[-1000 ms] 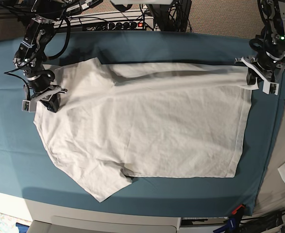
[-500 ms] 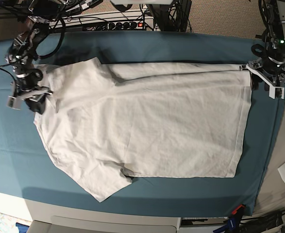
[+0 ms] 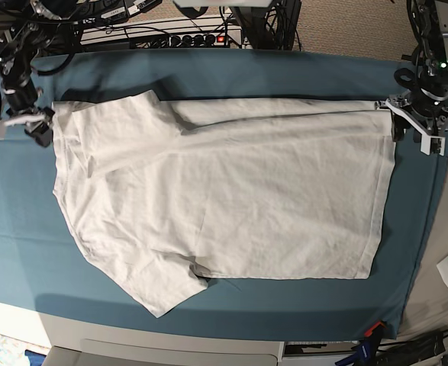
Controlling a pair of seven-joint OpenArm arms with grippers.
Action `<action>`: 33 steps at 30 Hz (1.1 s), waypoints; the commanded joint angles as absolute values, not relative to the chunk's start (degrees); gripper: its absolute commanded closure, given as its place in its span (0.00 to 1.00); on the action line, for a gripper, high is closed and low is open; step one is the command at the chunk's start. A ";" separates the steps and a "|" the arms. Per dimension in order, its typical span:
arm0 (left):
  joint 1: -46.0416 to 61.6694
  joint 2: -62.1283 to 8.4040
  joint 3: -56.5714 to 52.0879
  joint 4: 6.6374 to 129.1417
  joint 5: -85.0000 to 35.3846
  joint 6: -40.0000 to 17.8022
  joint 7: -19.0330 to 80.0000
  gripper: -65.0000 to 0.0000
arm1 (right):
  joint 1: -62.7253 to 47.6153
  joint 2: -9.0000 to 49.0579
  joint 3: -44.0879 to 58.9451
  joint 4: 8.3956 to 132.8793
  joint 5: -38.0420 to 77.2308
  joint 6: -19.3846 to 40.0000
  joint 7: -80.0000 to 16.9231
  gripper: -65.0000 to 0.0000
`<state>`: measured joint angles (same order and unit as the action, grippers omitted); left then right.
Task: Fold the T-shirt properly
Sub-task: 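Regrasp the shirt edge with both grippers near shoulder and hem corner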
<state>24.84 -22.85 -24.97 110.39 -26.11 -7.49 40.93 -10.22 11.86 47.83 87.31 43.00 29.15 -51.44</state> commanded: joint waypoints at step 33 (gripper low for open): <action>24.60 -23.46 -32.12 102.37 -40.12 -11.94 48.75 0.46 | -13.93 12.86 42.70 80.14 53.10 32.51 -52.07 0.97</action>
